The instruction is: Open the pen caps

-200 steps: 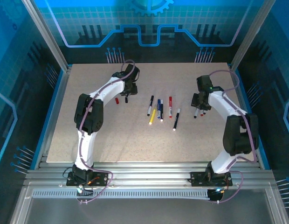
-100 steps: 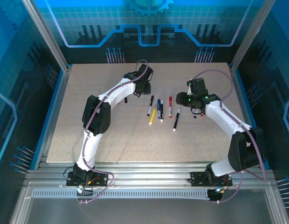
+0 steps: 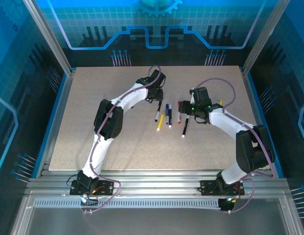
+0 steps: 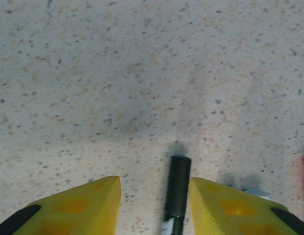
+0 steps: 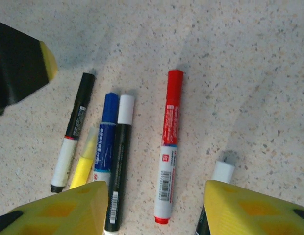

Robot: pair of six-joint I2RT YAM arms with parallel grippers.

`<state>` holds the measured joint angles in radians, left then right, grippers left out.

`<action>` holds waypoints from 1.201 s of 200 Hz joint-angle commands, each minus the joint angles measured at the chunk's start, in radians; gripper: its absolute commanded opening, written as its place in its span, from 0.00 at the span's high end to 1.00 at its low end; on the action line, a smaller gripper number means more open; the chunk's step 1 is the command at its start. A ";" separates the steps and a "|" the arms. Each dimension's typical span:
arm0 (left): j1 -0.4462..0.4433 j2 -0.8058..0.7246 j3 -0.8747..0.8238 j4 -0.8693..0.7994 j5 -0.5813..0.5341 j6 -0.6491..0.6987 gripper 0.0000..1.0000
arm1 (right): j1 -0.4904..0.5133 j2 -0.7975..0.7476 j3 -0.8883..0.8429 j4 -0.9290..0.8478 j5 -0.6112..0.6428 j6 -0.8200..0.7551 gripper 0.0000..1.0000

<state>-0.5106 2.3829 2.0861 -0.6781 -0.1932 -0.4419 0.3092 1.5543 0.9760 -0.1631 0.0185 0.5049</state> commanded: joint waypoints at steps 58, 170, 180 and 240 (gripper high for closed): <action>-0.025 0.071 0.074 -0.054 -0.009 0.038 0.59 | 0.009 0.013 0.002 0.031 -0.010 0.015 0.45; -0.045 0.104 0.069 -0.039 0.007 0.040 0.59 | 0.007 0.043 0.021 0.012 -0.025 0.018 0.46; -0.048 0.110 0.071 -0.040 0.006 0.040 0.59 | 0.006 0.046 0.022 0.012 -0.024 0.018 0.46; -0.049 0.149 0.097 -0.065 -0.024 0.037 0.63 | 0.007 0.053 0.026 0.008 -0.026 0.018 0.47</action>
<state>-0.5549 2.4954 2.1517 -0.7059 -0.2043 -0.4149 0.3092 1.5955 0.9760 -0.1486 0.0059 0.5156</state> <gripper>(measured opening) 0.380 0.536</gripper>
